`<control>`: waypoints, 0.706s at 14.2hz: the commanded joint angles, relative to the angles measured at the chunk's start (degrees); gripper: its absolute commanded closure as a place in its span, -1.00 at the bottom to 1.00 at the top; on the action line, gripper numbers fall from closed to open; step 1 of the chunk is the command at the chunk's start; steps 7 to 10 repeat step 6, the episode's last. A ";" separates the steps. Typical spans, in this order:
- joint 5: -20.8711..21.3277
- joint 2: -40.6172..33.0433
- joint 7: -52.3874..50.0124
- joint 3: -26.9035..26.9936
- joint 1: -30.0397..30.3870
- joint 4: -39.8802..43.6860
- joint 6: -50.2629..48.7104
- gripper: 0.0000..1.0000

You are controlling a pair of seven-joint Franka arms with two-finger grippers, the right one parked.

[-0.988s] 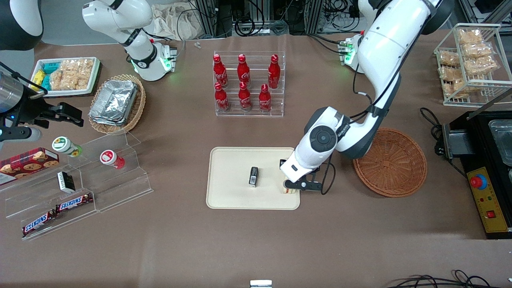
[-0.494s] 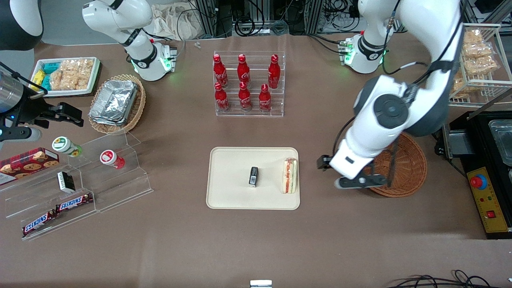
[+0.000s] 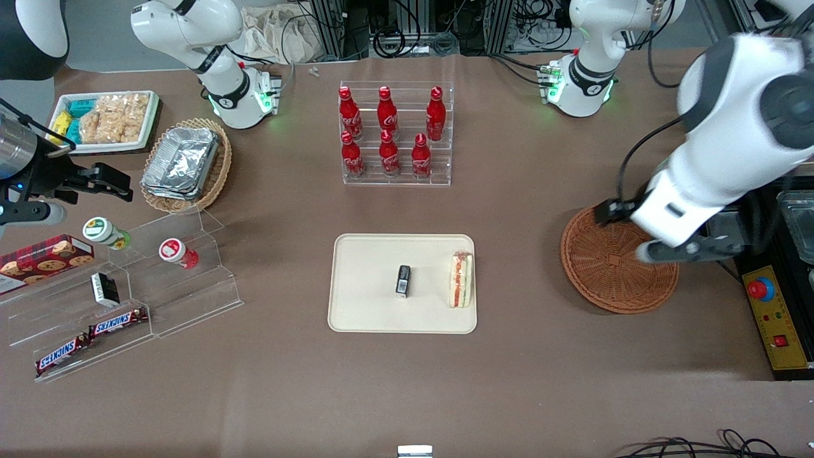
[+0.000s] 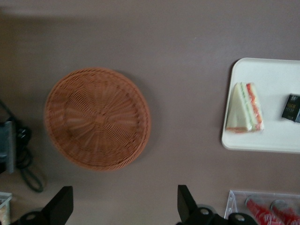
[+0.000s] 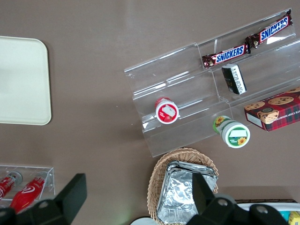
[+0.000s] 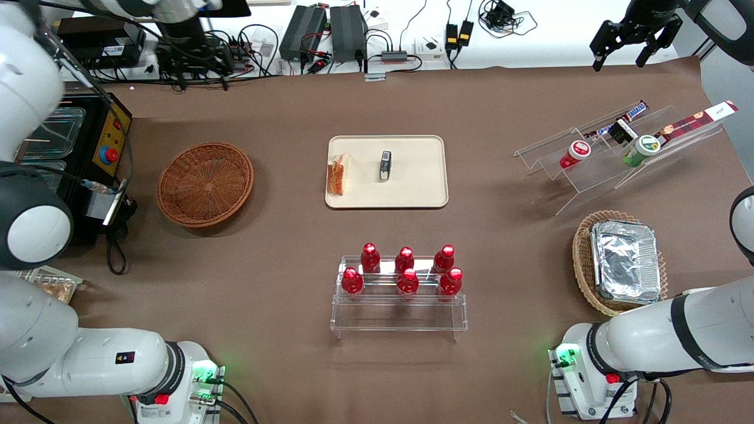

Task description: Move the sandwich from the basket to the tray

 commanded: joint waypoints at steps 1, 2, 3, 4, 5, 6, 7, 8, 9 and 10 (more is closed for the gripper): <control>-3.80 -6.87 8.59 6.05 -0.19 -1.74 -4.92 -0.99; -3.81 -7.84 9.22 6.84 -0.01 -1.66 -6.33 -0.99; -3.63 -8.55 9.40 6.77 0.34 -1.66 -7.12 -0.99; -3.46 -8.73 9.40 6.59 0.51 -1.40 -7.30 -0.99; -3.45 -8.47 9.31 6.59 0.43 -0.96 -7.31 -0.99; -3.11 -8.20 9.23 6.50 0.34 -0.69 -7.31 -0.99; -3.11 -8.20 9.23 6.50 0.34 -0.69 -7.31 -0.99; -3.11 -8.20 9.23 6.50 0.34 -0.69 -7.31 -0.99; -3.11 -8.20 9.23 6.50 0.34 -0.69 -7.31 -0.99; -3.11 -8.20 9.23 6.50 0.34 -0.69 -7.31 -0.99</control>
